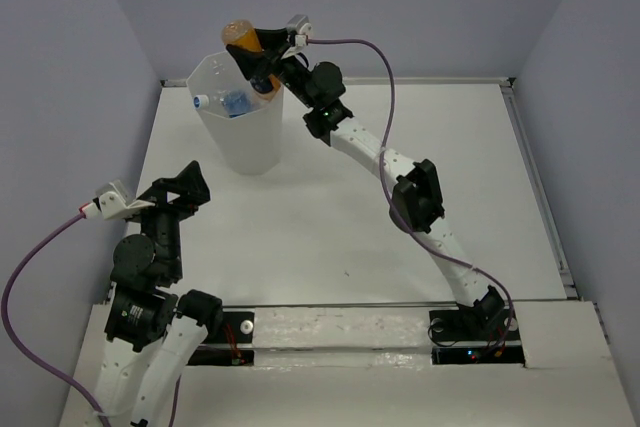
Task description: Put the plastic bottles in the bin
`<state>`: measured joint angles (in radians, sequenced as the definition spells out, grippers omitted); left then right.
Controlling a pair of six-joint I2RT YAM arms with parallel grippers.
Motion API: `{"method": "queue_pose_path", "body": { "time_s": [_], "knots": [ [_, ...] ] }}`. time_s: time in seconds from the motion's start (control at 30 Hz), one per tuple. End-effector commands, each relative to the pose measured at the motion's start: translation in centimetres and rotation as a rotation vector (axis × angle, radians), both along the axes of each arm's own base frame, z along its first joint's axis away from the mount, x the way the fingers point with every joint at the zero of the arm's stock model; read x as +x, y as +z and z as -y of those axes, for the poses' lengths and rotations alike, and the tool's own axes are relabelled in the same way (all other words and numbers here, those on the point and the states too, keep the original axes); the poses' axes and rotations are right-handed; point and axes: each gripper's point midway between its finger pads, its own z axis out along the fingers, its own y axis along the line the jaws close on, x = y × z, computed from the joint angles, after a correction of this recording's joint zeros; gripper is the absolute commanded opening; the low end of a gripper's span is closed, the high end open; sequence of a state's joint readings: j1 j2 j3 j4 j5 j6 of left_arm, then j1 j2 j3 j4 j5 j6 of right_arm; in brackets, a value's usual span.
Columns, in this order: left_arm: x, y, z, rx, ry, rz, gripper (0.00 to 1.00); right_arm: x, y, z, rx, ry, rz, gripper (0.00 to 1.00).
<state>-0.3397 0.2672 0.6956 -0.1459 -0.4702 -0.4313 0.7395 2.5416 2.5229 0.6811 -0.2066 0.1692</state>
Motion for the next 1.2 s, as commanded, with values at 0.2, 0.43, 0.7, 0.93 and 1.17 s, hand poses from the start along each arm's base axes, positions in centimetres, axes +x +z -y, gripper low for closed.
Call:
{"method": "queue_pose_path", "body": {
  "time_s": [0.2, 0.43, 0.7, 0.93, 1.17],
  "knots": [
    [0.5, 1.1, 0.0, -0.011, 0.005, 0.036, 0.99, -0.1, -4.0, -0.3, -0.028, 0.04, -0.059, 0.85],
    [0.5, 1.1, -0.3, -0.011, 0.023, 0.033, 0.99, -3.1, -3.1, -0.4, -0.057, 0.052, -0.037, 0.93],
    [0.7, 0.9, -0.4, -0.013, 0.025, 0.025, 0.99, -6.0, -0.2, 1.1, -0.03, 0.046, -0.008, 0.86],
    [1.0, 0.7, -0.6, -0.007, 0.036, 0.017, 0.99, -7.8, 2.2, 3.1, -0.016, 0.041, 0.007, 0.87],
    [1.3, 0.4, -0.4, 0.004, 0.031, 0.004, 0.99, -10.5, 0.3, 6.2, -0.071, 0.033, -0.091, 0.47]
  ]
}}
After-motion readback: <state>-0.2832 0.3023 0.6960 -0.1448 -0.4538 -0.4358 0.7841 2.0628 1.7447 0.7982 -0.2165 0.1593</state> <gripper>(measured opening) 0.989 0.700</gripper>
